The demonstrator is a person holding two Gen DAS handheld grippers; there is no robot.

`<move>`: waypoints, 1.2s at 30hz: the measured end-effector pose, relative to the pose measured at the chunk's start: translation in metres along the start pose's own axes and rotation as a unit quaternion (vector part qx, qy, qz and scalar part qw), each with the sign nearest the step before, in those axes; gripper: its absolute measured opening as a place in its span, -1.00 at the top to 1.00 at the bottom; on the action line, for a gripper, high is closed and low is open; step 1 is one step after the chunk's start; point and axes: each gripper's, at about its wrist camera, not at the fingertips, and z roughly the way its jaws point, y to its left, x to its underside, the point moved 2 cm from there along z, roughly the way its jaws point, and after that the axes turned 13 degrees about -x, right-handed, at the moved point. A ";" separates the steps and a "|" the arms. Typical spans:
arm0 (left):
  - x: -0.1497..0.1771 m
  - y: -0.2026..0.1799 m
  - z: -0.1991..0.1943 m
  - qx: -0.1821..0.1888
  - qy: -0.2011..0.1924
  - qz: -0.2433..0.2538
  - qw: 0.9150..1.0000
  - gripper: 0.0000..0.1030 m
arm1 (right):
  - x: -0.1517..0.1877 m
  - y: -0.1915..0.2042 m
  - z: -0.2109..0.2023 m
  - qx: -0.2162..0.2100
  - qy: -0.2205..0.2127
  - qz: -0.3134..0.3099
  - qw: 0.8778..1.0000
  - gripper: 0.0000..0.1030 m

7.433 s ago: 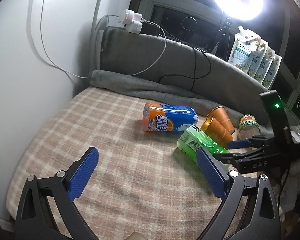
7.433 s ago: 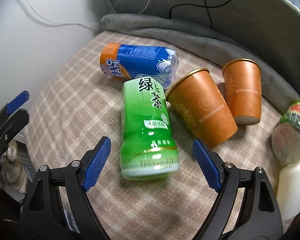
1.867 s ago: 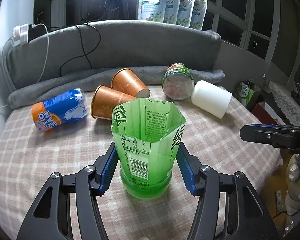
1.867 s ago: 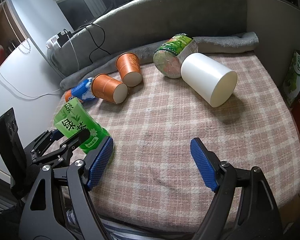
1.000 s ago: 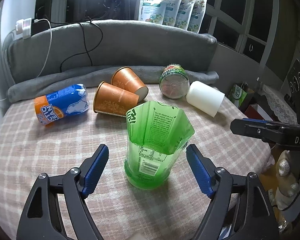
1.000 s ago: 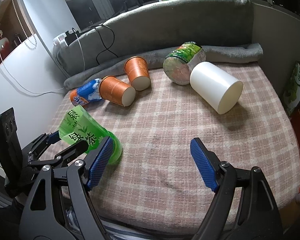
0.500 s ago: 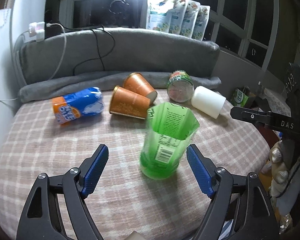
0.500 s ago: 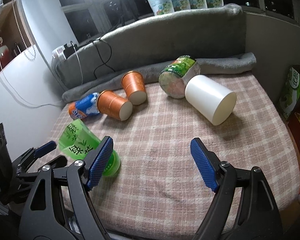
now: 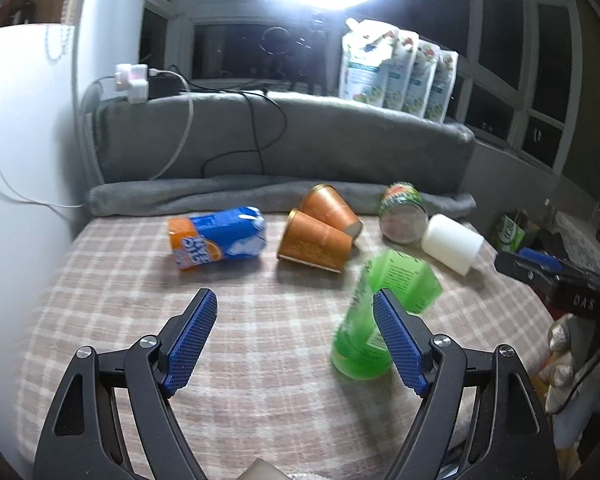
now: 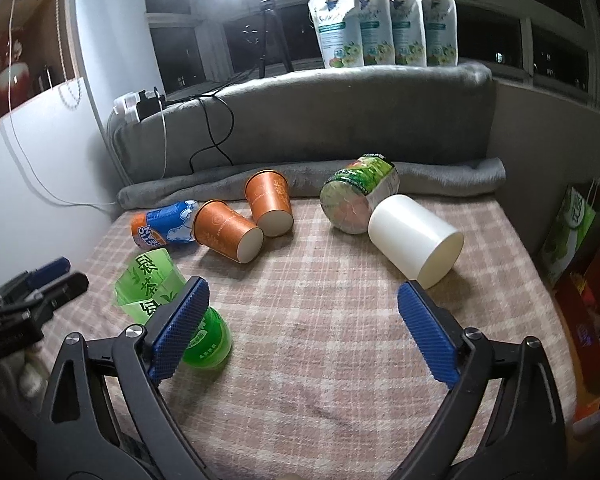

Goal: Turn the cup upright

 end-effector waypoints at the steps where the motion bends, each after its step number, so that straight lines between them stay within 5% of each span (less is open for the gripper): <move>1: -0.001 0.002 -0.001 -0.005 -0.004 -0.004 1.000 -0.57 | 0.000 0.001 0.000 0.001 0.000 -0.003 1.000 -0.89; 16: -0.014 0.013 -0.015 -0.052 -0.064 -0.023 0.996 -0.58 | -0.002 0.008 -0.010 0.034 -0.040 -0.018 0.998 -0.89; 36: -0.019 0.018 -0.022 -0.051 -0.079 -0.035 0.995 -0.59 | -0.009 0.018 -0.018 0.071 -0.074 -0.033 0.994 -0.89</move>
